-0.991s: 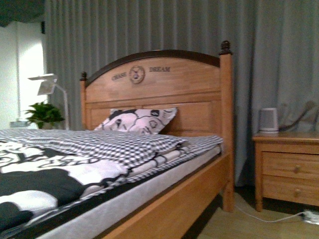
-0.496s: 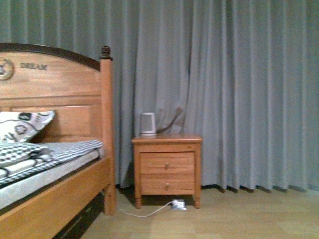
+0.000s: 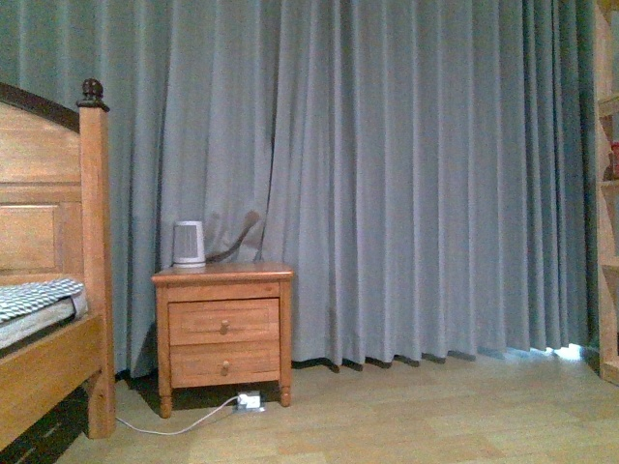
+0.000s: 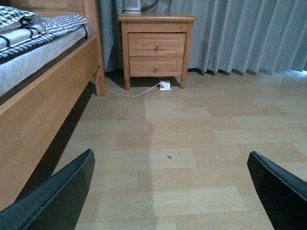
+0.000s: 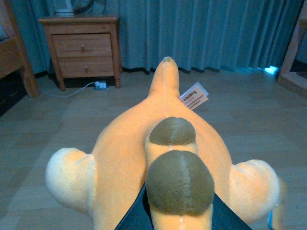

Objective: Put away toys

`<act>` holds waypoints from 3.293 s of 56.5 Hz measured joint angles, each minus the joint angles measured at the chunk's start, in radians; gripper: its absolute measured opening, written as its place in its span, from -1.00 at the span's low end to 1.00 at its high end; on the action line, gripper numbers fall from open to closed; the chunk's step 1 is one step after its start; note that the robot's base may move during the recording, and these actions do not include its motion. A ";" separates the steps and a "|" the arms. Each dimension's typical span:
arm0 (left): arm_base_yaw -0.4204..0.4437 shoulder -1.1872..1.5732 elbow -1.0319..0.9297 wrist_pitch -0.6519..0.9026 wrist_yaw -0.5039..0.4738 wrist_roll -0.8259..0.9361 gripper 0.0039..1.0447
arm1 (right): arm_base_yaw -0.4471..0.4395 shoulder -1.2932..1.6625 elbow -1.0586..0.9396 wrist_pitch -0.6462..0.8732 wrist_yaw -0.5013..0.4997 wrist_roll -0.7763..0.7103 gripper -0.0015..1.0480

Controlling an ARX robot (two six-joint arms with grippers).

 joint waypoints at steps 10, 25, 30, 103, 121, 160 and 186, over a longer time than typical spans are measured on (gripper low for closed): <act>0.000 0.000 0.000 0.000 0.000 0.000 0.88 | 0.000 0.000 0.000 0.000 0.000 0.000 -0.87; 0.000 0.000 0.000 0.000 0.000 0.000 0.88 | 0.000 0.000 0.000 0.000 0.000 0.000 -0.87; 0.000 0.000 0.000 0.000 0.000 0.000 0.88 | 0.000 0.000 0.000 0.000 0.000 0.000 -0.87; 0.000 0.000 0.000 0.000 0.000 0.000 0.88 | 0.000 0.000 0.000 0.000 0.000 0.000 -0.87; 0.000 0.000 0.000 0.000 0.000 0.000 0.88 | 0.000 0.000 0.000 0.000 0.000 0.000 -0.87; 0.000 0.000 0.000 -0.001 0.000 0.001 0.88 | 0.000 0.001 0.000 0.000 0.000 0.000 -0.87; 0.000 0.000 0.000 -0.001 -0.006 0.001 0.88 | 0.001 0.001 0.000 0.000 -0.008 0.000 -0.87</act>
